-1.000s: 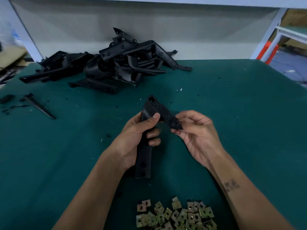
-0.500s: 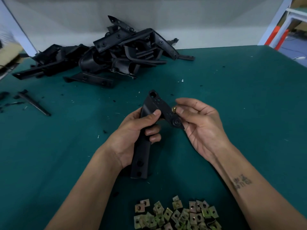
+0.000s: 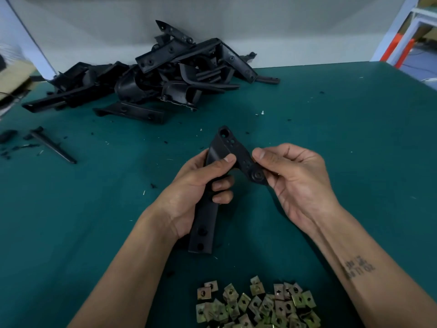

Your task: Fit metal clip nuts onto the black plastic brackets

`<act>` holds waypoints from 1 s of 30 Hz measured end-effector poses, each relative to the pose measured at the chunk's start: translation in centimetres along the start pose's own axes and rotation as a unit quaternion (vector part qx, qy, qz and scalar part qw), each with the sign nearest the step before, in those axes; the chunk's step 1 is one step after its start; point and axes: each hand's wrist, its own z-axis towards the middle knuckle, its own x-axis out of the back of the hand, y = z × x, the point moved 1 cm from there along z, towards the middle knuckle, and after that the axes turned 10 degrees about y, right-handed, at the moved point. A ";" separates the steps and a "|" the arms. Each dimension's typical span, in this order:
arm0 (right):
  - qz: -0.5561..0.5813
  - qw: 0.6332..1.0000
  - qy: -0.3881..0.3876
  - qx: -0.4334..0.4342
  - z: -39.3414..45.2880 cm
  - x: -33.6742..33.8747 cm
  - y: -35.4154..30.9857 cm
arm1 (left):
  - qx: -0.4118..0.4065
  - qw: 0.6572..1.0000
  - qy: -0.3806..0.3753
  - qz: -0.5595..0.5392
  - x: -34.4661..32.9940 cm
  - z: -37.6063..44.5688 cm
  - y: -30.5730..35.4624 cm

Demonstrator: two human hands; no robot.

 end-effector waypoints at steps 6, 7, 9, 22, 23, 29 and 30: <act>0.007 0.999 0.048 0.002 -1.0 -1.0 0.7 | -0.004 1.000 0.017 -0.003 -0.1 0.1 0.0; 0.009 0.998 0.061 0.007 -1.2 -1.2 0.8 | -0.004 1.000 0.021 -0.009 -0.1 0.1 0.0; 0.015 0.995 0.092 0.019 -1.6 -1.5 1.1 | -0.006 1.000 0.022 -0.018 -0.1 0.1 0.0; 0.042 0.986 0.149 0.057 -2.0 -2.2 1.4 | -0.020 1.000 0.005 -0.012 0.1 0.3 -0.2; 0.040 0.986 0.150 0.060 -1.9 -2.1 1.5 | -0.019 1.000 0.004 -0.014 0.0 0.3 -0.2; 0.023 0.990 0.122 0.068 -1.8 -1.9 1.3 | -0.015 1.000 0.003 -0.022 0.1 0.1 -0.1; 0.016 0.990 0.119 0.073 -1.8 -1.8 1.2 | -0.016 1.000 -0.001 -0.023 0.1 0.1 -0.1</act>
